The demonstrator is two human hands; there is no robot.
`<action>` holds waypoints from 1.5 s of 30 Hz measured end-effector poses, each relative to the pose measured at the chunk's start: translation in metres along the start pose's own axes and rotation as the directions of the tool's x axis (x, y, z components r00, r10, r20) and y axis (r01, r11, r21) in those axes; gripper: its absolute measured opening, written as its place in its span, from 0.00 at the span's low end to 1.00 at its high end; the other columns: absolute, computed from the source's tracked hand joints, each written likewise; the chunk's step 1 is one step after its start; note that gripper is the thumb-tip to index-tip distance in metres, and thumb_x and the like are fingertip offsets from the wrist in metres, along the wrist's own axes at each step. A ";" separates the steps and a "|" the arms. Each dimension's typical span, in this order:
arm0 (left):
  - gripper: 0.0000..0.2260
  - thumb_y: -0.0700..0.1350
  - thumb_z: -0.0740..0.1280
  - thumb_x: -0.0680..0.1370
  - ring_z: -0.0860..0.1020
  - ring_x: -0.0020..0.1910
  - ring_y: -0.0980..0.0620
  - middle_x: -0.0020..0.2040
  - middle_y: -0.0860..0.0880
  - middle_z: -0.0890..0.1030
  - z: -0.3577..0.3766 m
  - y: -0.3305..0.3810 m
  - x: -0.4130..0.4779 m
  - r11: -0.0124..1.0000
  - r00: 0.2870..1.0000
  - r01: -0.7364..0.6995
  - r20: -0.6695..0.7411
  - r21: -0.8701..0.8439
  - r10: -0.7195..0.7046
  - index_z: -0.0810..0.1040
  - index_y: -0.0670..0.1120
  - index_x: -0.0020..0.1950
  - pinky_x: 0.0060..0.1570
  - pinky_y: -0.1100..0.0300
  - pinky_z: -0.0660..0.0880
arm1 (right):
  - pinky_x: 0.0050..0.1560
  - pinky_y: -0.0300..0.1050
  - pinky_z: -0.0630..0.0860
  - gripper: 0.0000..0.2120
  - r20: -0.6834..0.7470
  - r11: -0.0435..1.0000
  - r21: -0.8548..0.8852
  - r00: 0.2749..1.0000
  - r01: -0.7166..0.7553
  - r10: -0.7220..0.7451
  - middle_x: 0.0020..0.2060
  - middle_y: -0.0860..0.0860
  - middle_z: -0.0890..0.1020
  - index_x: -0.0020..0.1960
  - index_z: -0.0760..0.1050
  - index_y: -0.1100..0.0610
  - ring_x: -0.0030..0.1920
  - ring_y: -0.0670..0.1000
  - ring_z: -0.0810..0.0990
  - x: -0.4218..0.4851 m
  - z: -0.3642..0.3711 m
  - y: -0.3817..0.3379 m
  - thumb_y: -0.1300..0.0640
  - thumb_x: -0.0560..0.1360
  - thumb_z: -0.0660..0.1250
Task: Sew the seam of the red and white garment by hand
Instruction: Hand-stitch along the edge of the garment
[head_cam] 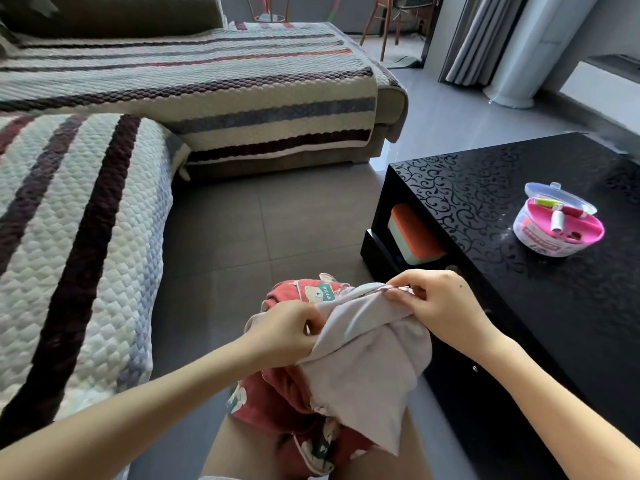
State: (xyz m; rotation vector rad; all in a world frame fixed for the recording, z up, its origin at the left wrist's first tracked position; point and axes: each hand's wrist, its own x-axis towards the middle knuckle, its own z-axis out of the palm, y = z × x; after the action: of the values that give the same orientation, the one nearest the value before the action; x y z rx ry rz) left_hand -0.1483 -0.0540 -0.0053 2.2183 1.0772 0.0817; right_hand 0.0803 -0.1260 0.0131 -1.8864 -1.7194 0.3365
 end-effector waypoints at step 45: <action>0.05 0.38 0.66 0.77 0.71 0.31 0.60 0.33 0.55 0.74 -0.080 0.035 0.000 0.956 0.822 -0.229 -0.562 -0.186 0.087 0.75 0.46 0.42 0.33 0.68 0.66 | 0.39 0.48 0.64 0.12 0.014 0.773 0.615 0.983 -0.152 0.182 0.30 0.56 0.73 0.37 0.82 0.57 0.34 0.52 0.68 0.005 -0.035 -0.030 0.47 0.66 0.74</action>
State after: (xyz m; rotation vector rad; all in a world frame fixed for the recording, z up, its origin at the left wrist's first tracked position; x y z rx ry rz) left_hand -0.1504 -0.0265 0.0780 2.0935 1.0898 0.9325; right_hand 0.0752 -0.1291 0.0590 -1.5296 -1.1967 0.8109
